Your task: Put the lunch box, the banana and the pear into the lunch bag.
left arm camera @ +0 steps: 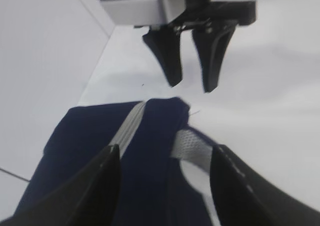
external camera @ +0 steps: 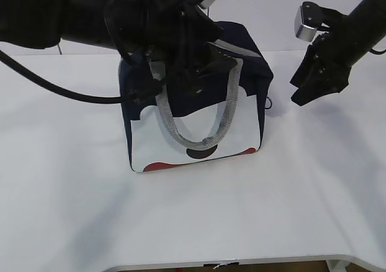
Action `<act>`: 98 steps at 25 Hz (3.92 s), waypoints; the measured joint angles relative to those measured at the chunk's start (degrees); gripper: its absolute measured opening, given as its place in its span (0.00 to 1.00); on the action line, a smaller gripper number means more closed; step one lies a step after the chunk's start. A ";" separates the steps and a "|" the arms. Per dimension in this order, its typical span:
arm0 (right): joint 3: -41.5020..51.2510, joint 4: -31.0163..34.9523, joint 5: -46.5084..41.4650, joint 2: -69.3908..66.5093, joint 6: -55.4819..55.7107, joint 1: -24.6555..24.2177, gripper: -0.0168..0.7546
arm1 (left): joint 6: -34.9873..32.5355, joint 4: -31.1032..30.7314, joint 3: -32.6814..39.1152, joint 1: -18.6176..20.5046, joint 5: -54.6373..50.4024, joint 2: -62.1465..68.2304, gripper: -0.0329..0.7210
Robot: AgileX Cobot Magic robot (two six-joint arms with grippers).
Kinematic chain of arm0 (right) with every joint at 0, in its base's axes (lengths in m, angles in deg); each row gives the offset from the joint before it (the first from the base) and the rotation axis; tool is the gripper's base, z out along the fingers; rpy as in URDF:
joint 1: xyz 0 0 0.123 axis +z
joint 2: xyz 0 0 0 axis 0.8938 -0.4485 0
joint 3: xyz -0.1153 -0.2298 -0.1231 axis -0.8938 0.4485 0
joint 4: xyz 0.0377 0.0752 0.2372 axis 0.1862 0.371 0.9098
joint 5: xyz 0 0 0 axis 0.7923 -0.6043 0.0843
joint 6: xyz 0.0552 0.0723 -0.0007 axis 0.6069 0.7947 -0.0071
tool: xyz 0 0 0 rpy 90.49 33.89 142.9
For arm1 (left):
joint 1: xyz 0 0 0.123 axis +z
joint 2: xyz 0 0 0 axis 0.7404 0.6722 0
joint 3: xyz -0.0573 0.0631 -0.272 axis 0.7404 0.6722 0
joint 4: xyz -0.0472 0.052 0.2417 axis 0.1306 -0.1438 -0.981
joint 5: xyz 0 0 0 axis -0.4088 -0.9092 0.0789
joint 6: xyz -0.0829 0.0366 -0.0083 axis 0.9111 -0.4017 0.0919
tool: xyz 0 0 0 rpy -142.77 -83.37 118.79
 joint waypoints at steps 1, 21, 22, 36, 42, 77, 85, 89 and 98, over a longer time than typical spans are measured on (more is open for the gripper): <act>0.00 0.00 0.00 0.17 0.00 0.00 0.64 | 1.24 -0.14 0.00 0.00 -1.18 -0.49 0.60; 0.00 -0.45 -0.10 8.99 4.55 0.00 0.64 | 38.37 -59.09 0.00 0.00 -25.90 -13.21 0.56; 0.00 -0.45 -0.10 9.72 4.94 0.00 0.64 | 41.23 -63.06 0.00 0.00 -26.14 -13.83 0.55; 0.00 -3.41 -1.31 22.42 16.33 0.00 0.64 | 72.46 -83.37 0.00 8.76 -26.45 -25.50 0.53; 0.00 -5.67 -1.54 27.42 25.72 0.00 0.64 | 80.98 -83.48 0.00 10.32 -27.44 -31.02 0.55; 8.98 -25.03 -2.96 59.60 69.28 0.00 0.64 | 109.53 -82.89 -0.05 10.32 -50.46 -50.11 0.67; 26.40 -26.56 -2.96 69.06 69.73 0.00 0.64 | 111.82 -82.24 11.15 10.32 -50.30 -60.05 0.67; 32.30 -26.56 -2.96 73.89 70.36 0.00 0.64 | 112.30 -81.00 17.74 10.32 -48.21 -66.73 0.67; 42.86 -26.56 -2.96 82.96 70.81 0.00 0.64 | 112.54 -79.64 33.71 10.32 -45.93 -82.03 0.67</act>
